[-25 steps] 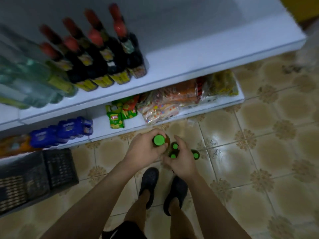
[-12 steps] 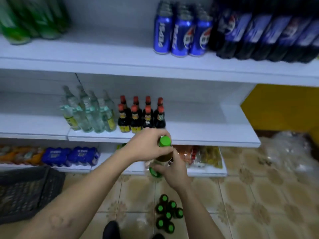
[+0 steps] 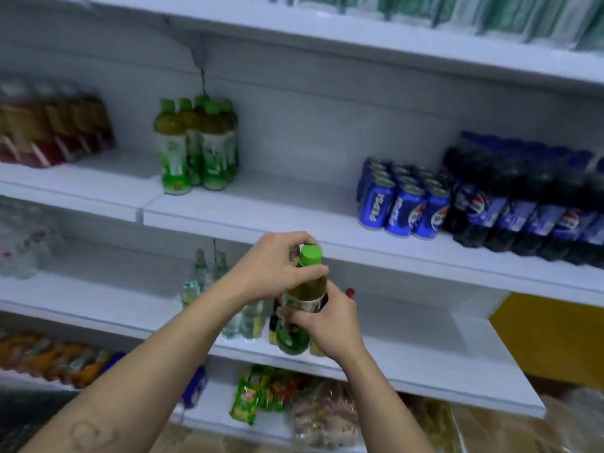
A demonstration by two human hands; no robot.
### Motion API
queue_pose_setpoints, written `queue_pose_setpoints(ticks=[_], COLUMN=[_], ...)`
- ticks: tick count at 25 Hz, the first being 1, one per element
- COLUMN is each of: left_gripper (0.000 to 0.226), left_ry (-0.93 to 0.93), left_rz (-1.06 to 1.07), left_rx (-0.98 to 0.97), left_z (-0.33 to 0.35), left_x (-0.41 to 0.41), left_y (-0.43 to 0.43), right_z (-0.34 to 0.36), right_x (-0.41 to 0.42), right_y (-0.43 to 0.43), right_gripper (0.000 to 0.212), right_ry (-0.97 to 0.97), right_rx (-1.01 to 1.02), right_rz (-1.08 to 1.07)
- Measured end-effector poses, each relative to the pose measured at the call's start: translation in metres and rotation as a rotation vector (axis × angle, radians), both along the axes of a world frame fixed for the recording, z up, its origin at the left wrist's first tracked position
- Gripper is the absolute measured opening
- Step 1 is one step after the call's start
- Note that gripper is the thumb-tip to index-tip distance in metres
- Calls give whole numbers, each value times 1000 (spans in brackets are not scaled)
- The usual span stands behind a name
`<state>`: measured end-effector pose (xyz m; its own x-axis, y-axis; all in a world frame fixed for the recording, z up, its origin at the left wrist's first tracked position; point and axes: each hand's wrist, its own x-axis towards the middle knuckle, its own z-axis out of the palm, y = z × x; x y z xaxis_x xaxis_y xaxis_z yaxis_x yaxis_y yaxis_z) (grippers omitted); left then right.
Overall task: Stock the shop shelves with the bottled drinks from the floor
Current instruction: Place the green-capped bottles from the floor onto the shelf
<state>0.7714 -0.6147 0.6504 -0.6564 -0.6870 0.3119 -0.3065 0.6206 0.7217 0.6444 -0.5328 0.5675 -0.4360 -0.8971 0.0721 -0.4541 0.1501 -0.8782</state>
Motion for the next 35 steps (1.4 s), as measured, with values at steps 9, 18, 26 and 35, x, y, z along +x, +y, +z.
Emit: queue_pose_setpoints(ticks=[9, 18, 26, 35], left_gripper=[31, 50, 59, 92], left_ry=[154, 129, 103, 138], left_rz=[218, 423, 692, 775], left_rx=[-96, -19, 17, 125], left_z=[42, 21, -1, -15], left_x=[94, 121, 119, 128], left_y=[-113, -192, -252, -304], right_z=[103, 121, 100, 86], right_x=[58, 77, 76, 106], right_y=[-130, -262, -361, -381], right_gripper=[35, 48, 44, 46], right_ry=[15, -97, -195, -64], right_rx=[-199, -207, -124, -283], right_rz=[39, 111, 184, 128])
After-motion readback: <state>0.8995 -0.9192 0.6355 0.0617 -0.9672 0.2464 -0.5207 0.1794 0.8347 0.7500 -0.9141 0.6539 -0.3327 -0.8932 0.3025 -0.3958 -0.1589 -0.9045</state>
